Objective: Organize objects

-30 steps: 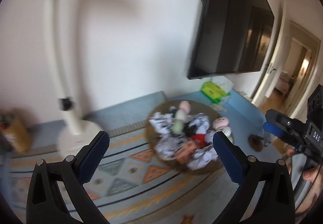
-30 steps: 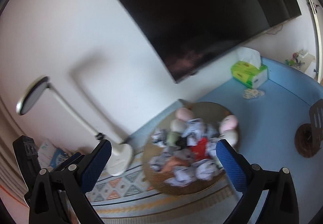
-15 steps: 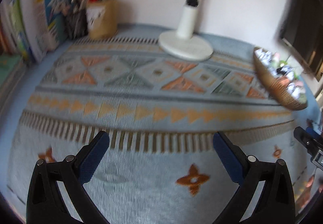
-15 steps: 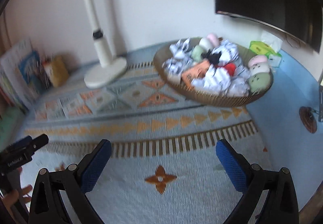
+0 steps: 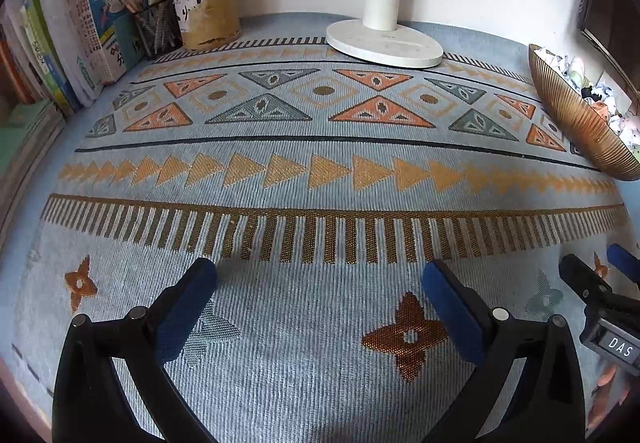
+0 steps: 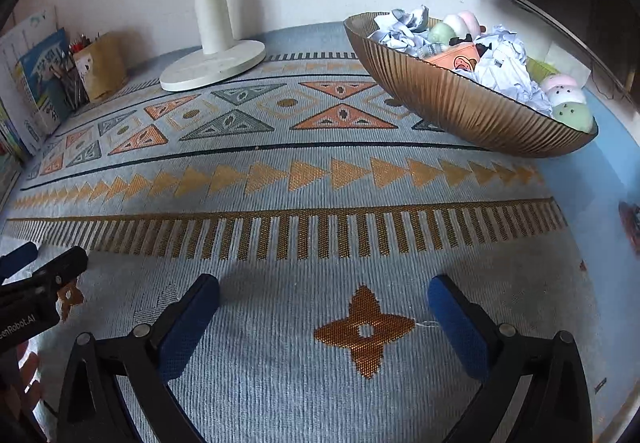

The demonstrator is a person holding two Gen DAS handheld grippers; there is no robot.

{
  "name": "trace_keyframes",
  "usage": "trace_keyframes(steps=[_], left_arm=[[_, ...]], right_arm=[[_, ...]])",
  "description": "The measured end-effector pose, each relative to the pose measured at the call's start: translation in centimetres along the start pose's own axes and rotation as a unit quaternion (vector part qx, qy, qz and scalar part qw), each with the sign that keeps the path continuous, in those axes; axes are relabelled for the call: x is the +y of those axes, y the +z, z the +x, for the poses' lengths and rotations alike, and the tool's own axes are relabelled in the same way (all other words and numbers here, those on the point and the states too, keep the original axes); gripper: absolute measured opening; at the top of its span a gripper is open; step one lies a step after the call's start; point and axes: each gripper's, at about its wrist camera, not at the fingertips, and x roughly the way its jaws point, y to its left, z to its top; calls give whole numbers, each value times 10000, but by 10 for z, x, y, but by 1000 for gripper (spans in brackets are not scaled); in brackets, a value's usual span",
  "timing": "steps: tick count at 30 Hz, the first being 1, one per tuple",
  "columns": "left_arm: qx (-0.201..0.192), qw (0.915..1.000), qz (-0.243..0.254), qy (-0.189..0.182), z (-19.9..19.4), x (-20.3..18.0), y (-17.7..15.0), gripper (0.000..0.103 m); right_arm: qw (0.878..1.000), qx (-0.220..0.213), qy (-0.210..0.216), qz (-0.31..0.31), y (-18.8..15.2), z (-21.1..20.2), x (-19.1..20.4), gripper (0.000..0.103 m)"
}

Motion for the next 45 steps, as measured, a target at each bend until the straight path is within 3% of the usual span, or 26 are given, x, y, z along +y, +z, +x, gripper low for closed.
trace_keyframes(steps=[12, 25, 45], left_arm=[[15, 10000, 1, 6, 0, -1, 0, 103], [19, 10000, -58, 29, 12, 1, 16, 103], [21, 10000, -55, 23, 13, 2, 16, 103]], right_arm=[[9999, 109, 7, 9, 20, 15, 8, 103], [9999, 100, 1, 18, 19, 12, 10, 103], [10000, 98, 2, 18, 19, 12, 9, 103]])
